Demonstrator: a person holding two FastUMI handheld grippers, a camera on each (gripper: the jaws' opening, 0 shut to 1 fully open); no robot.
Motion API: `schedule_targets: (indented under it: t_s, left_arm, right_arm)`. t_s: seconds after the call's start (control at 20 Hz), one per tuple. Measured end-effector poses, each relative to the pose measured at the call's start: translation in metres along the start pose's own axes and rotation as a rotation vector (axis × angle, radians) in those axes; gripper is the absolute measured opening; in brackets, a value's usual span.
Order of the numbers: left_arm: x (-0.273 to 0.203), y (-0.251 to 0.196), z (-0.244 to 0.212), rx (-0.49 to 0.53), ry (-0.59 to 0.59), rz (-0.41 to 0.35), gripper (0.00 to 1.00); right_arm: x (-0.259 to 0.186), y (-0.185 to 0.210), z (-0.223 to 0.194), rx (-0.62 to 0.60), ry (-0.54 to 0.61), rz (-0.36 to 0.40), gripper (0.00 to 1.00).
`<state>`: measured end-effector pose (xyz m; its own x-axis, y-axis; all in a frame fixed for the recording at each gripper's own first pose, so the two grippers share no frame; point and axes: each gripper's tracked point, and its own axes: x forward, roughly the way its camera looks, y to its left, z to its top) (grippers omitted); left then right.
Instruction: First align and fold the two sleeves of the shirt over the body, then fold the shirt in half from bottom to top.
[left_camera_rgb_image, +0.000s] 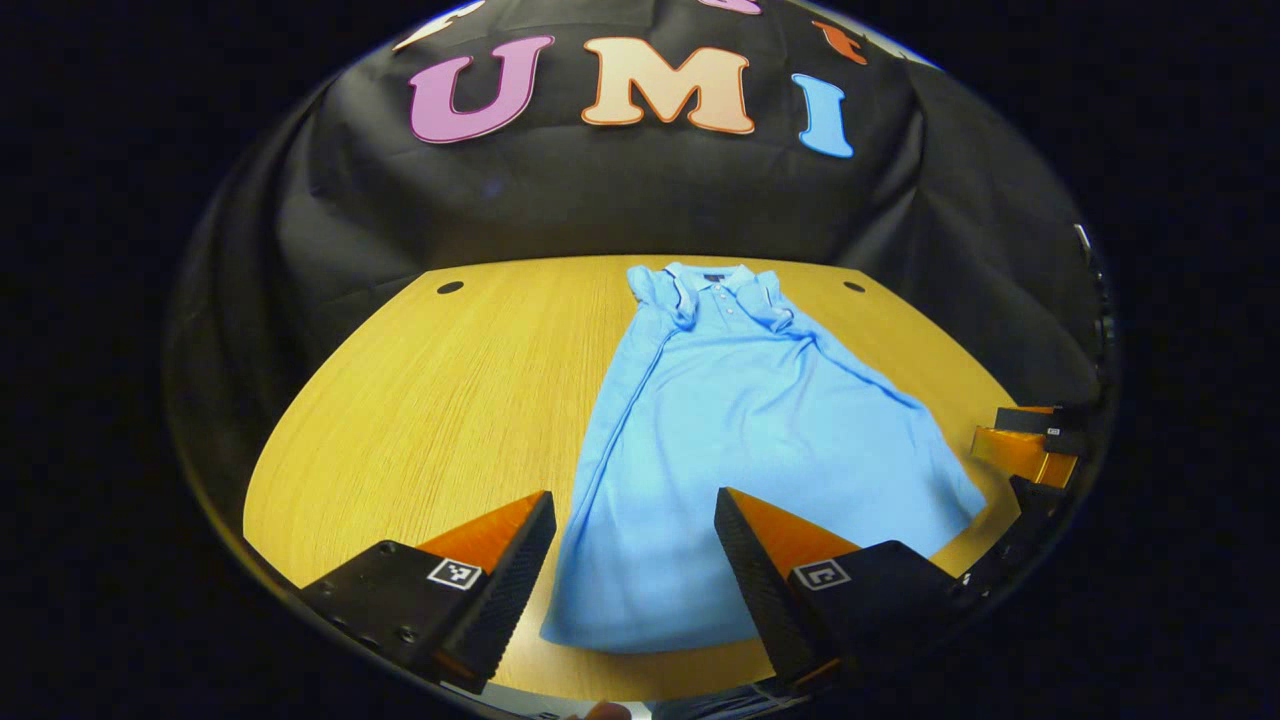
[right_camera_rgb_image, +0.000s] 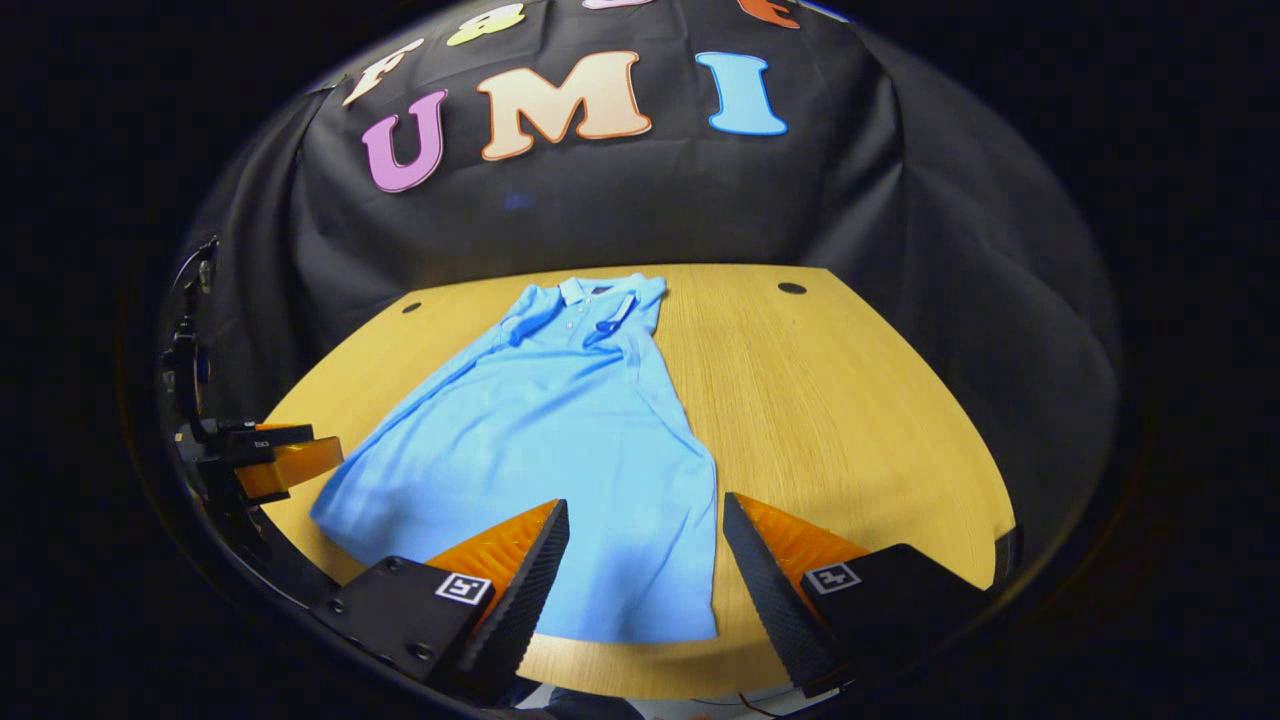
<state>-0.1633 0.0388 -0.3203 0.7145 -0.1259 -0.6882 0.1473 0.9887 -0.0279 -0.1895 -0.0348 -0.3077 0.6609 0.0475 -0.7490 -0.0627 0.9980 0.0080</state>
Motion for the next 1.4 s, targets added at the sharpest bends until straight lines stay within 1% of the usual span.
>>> schedule_targets:
  t_s: [0.1, 0.2, 0.3, 0.35, 0.45, 0.5, 0.55, 0.6, 0.65, 0.7, 0.75, 0.8, 0.85, 0.9, 0.95, 1.0, 1.05, 1.1, 1.15, 1.2, 1.25, 1.3, 1.35, 1.4]
  left_arm:
    - [-0.004, -0.001, -0.018, -0.003, 0.03, 0.004, 0.96]
    - [-0.005, 0.002, -0.029, 0.0, 0.036, 0.015, 0.98]
    - [-0.005, 0.001, -0.04, 0.003, 0.05, 0.018, 0.96]
    - [-0.003, 0.002, -0.045, 0.005, 0.06, 0.022, 0.96]
    - [-0.001, 0.006, -0.058, 0.014, 0.095, 0.035, 0.96]
    - [-0.003, 0.006, -0.056, 0.014, 0.077, 0.037, 0.96]
    - [0.001, 0.005, -0.051, 0.016, 0.063, 0.038, 0.98]
    - [0.001, 0.005, -0.057, 0.019, 0.078, 0.035, 0.96]
    - [0.001, 0.004, -0.052, 0.018, 0.045, 0.031, 0.97]
    - [0.003, 0.002, -0.056, 0.018, 0.047, 0.026, 0.98]
    - [0.0, 0.0, -0.053, 0.027, 0.023, 0.02, 0.97]
    - [0.001, -0.002, -0.054, 0.04, 0.025, 0.011, 0.98]
    - [0.002, -0.006, -0.055, 0.043, 0.022, -0.004, 0.96]
    - [0.004, -0.012, -0.053, 0.042, 0.013, -0.019, 0.89]
    - [0.003, -0.015, -0.055, 0.045, 0.02, -0.025, 0.81]
    - [0.004, -0.019, -0.054, 0.048, 0.017, -0.026, 0.65]
    - [0.004, -0.022, -0.056, 0.043, 0.025, -0.019, 0.59]
    - [0.004, -0.021, -0.056, 0.034, 0.027, 0.002, 0.45]
    - [0.003, -0.025, -0.055, 0.018, 0.04, 0.0, 0.4]
    - [0.004, -0.032, -0.055, -0.008, 0.039, -0.019, 0.39]
    - [0.003, -0.035, -0.055, -0.037, 0.044, -0.026, 0.28]
    - [0.003, -0.033, -0.054, -0.061, 0.048, -0.024, 0.04]
    - [0.004, -0.034, -0.055, -0.082, 0.059, -0.029, 0.03]
    - [0.003, -0.033, -0.055, -0.105, 0.07, -0.035, 0.0]
  right_arm:
    - [0.001, 0.0, -0.019, -0.021, 0.031, -0.008, 0.98]
    - [0.003, -0.002, -0.034, -0.045, 0.055, -0.018, 0.98]
    - [0.005, -0.006, -0.048, -0.065, 0.086, -0.032, 0.98]
    - [0.006, -0.008, -0.052, -0.069, 0.096, -0.04, 0.94]
    - [0.01, -0.01, -0.061, -0.067, 0.121, -0.052, 0.94]
    - [0.011, -0.011, -0.067, -0.067, 0.135, -0.056, 0.94]
    - [0.01, -0.01, -0.068, -0.059, 0.139, -0.05, 0.98]
    - [0.012, -0.01, -0.067, -0.05, 0.132, -0.052, 0.94]
    - [0.012, -0.009, -0.069, -0.044, 0.141, -0.048, 0.94]
    - [0.012, -0.009, -0.069, -0.031, 0.136, -0.05, 0.94]
    - [0.012, -0.008, -0.07, -0.016, 0.141, -0.052, 0.98]
    - [0.014, -0.008, -0.071, -0.016, 0.133, -0.051, 0.98]
    - [0.014, -0.007, -0.072, -0.019, 0.139, -0.049, 0.99]
    - [0.013, -0.005, -0.072, -0.016, 0.132, -0.039, 0.92]
    - [0.012, -0.002, -0.073, -0.02, 0.136, -0.031, 0.95]
    - [0.015, 0.002, -0.073, -0.025, 0.133, -0.013, 0.86]
    - [0.014, 0.007, -0.075, -0.031, 0.14, -0.003, 0.78]
    - [0.015, 0.009, -0.074, -0.036, 0.132, 0.004, 0.68]
    - [0.014, 0.016, -0.075, -0.033, 0.139, 0.023, 0.59]
    - [0.014, 0.019, -0.076, -0.026, 0.134, 0.033, 0.44]
    - [0.013, 0.024, -0.077, -0.018, 0.138, 0.047, 0.29]
    - [0.015, 0.024, -0.076, -0.011, 0.134, 0.048, 0.17]
    - [0.017, 0.025, -0.077, -0.005, 0.147, 0.057, 0.09]
    - [0.013, 0.024, -0.075, 0.014, 0.15, 0.066, 0.1]
